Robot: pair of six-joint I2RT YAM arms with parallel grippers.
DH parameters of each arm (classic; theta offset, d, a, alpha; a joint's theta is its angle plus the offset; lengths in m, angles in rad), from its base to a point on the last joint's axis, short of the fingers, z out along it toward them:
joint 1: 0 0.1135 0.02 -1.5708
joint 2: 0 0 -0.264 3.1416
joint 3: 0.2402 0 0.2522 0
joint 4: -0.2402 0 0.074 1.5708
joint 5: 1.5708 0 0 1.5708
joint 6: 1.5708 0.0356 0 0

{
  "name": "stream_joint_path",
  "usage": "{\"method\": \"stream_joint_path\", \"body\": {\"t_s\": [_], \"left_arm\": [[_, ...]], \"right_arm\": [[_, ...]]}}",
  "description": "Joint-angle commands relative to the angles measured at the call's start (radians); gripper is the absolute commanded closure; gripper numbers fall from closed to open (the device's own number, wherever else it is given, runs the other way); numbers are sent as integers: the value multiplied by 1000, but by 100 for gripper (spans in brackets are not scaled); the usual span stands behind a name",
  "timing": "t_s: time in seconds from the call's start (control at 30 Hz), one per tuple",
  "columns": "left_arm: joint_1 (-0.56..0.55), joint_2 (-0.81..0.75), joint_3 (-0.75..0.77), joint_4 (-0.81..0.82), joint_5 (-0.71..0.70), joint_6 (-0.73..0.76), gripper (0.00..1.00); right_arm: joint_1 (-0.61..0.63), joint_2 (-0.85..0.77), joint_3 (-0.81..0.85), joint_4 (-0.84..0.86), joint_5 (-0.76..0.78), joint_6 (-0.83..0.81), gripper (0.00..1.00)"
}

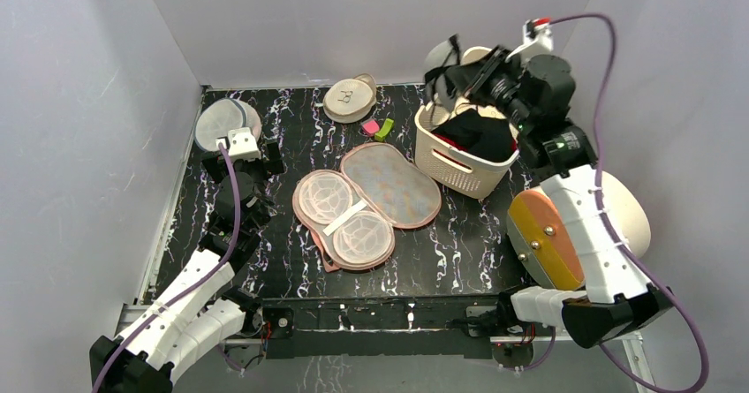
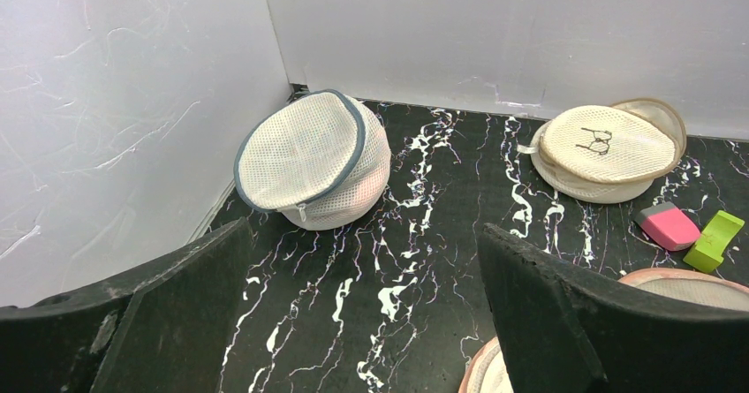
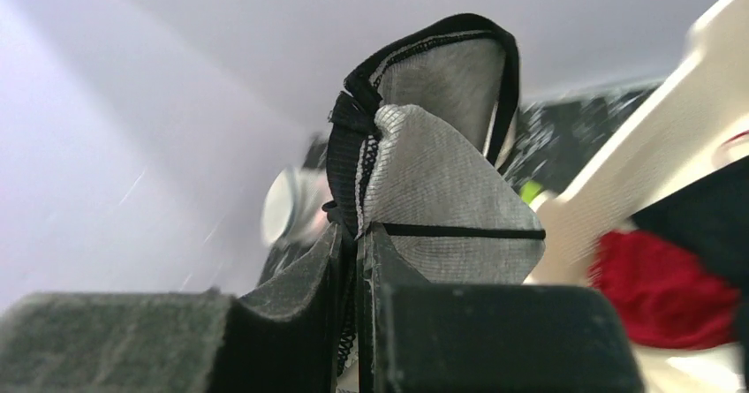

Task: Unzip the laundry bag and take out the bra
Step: Place the bra in the bin.

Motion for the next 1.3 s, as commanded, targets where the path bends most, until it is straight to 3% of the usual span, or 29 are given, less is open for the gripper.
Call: {"method": "stream_joint_path", "body": {"t_s": [0.0,0.13,0.3,0.5,0.57,0.63,0.7,0.83,1.13,1.27], "left_arm": [[4,-5,9,15,2,-5,2],[4,-2,10,14,4,-7,2],[4,5,11,12,8,-11,2],[4,8,12,7,13,-16,2],[4,8,12,7,12,-16,2],[4,9,11,7,12,-17,2],[4,11,10,6,13,-16,2],[4,11,11,5,13,-18,2],[4,11,19,-2,25,-27,2],[4,14,19,-7,31,-31,2]], "right_arm": [[-4,28,183,-229,382,-197,100],[-6,57,208,-257,630,-303,100],[-6,128,145,-222,810,-423,100],[-6,342,138,-248,881,-484,100],[-7,433,194,-316,850,-469,78],[-6,524,281,-421,766,-439,47],[-6,555,322,-443,616,-419,33],[-5,406,239,-311,391,-376,26],[0,141,15,-292,150,-332,24],[95,24,-113,-247,139,-309,24]]}}
